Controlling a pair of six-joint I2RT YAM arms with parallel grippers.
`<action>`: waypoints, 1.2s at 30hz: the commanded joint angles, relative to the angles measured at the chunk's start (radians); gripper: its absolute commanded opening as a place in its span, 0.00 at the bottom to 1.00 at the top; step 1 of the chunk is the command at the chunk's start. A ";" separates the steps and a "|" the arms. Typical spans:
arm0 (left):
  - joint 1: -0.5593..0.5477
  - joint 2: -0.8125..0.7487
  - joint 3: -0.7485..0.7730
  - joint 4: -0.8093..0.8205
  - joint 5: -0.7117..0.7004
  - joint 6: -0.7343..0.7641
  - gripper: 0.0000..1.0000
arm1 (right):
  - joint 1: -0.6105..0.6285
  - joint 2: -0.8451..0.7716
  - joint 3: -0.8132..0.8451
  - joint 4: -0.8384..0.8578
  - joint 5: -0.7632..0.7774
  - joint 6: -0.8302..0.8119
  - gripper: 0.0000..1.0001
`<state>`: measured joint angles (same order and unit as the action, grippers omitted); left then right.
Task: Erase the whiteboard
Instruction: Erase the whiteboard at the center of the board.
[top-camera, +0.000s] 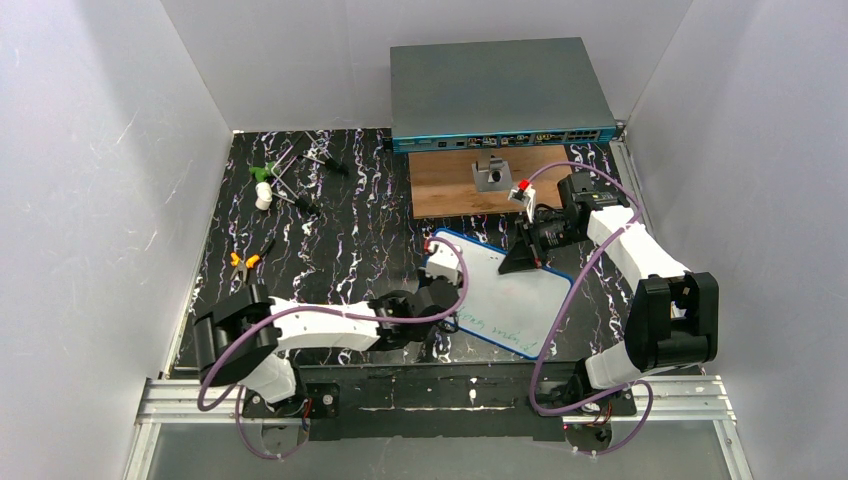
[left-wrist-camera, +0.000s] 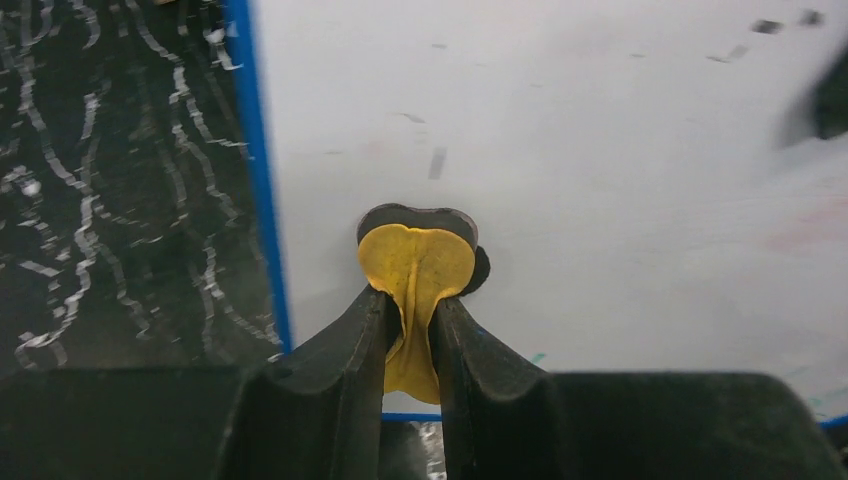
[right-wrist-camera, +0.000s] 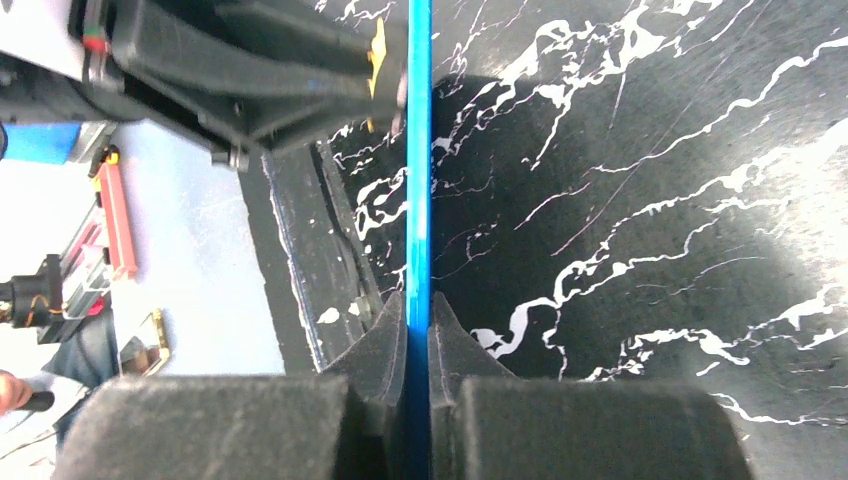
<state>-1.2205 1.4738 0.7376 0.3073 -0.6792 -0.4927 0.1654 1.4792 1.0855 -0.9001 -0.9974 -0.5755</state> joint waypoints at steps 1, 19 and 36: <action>0.016 -0.187 -0.073 -0.049 -0.007 0.008 0.00 | 0.005 -0.019 0.018 -0.064 -0.051 0.017 0.01; 0.046 -0.172 -0.277 0.255 0.099 0.086 0.00 | -0.012 -0.030 -0.002 -0.020 -0.065 0.078 0.01; -0.065 0.171 -0.155 0.447 0.123 0.187 0.00 | -0.013 -0.027 -0.001 -0.025 -0.069 0.076 0.01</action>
<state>-1.2377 1.5707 0.5106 0.7006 -0.6933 -0.3485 0.1268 1.4784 1.0821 -0.8738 -0.9882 -0.5152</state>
